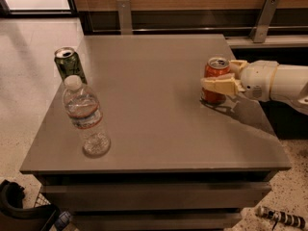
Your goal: Move coke can near green can
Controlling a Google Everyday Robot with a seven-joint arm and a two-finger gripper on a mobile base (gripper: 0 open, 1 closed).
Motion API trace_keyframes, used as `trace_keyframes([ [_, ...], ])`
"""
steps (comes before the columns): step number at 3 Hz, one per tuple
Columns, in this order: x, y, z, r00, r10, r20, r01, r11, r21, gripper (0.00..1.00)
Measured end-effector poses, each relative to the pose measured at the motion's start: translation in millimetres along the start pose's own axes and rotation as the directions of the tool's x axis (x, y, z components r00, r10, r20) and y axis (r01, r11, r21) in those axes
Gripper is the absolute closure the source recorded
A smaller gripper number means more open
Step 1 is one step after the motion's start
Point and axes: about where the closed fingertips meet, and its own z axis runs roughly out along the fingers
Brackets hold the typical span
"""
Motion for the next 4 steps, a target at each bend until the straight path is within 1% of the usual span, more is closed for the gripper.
trace_keyframes([
  [1,-1.1,1.5,1.9,1.0,-0.001,0.001,0.001,1.0,-0.004,0.95],
  [2,-1.7,2.3,3.0,1.0,-0.002,0.001,0.002,1.0,-0.006,1.0],
  [3,-24.9,2.2,16.8,1.0,-0.019,-0.018,0.019,0.9992,-0.036,1.0],
  [4,-73.5,0.4,52.1,0.998,-0.056,0.008,0.057,0.9944,-0.089,1.0],
])
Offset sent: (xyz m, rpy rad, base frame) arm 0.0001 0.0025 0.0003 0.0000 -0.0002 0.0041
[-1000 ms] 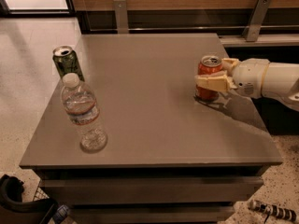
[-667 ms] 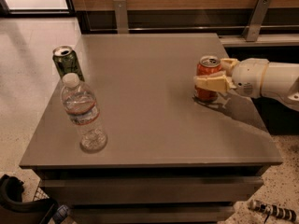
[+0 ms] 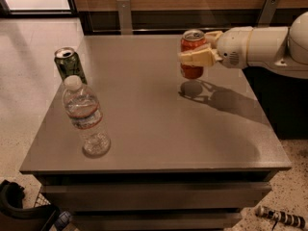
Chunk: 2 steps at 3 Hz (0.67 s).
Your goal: Move coke can near green can
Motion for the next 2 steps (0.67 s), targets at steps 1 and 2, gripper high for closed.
trace_keyframes([
  [1,-37.0,-5.0,46.3,0.999,-0.013,0.049,0.016,0.999,-0.043,1.0],
  [2,-55.1,-0.8,94.9,0.996,0.0,0.093,0.005,0.9983,-0.058,1.0],
])
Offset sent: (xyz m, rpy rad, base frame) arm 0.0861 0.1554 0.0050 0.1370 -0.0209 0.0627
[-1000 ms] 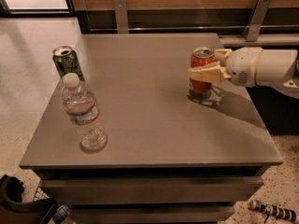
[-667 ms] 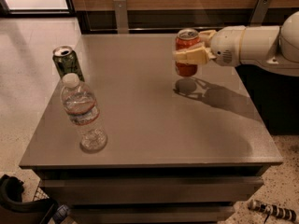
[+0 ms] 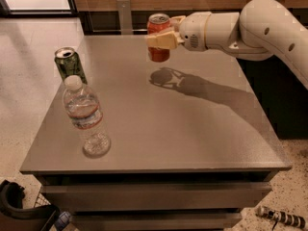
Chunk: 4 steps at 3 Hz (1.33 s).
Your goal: Move coke can near green can
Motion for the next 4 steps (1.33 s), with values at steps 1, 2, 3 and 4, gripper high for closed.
trace_keyframes([
  [1,12.1,5.3,49.5,1.0,0.022,-0.013,-0.021,0.9996,0.016,1.0],
  [2,26.2,14.2,90.2,0.998,0.05,-0.032,-0.05,0.9987,0.01,1.0],
  [3,28.6,35.5,118.9,0.998,0.054,-0.03,-0.055,0.9983,-0.02,1.0],
  [4,17.2,61.2,134.0,0.999,0.032,-0.011,-0.032,0.9974,-0.064,1.0],
])
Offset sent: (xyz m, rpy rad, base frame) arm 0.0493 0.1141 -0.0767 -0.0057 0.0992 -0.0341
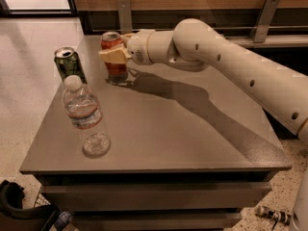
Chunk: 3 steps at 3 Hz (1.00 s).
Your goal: Move coke can near green can
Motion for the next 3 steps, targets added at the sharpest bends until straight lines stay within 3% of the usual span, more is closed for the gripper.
trace_keyframes([
  [1,-5.2,18.5,9.5,1.0,-0.012,0.019,0.013,0.9995,-0.029,1.0],
  [3,16.9,39.9,29.8,1.0,-0.006,-0.011,0.005,0.9981,-0.061,0.96],
])
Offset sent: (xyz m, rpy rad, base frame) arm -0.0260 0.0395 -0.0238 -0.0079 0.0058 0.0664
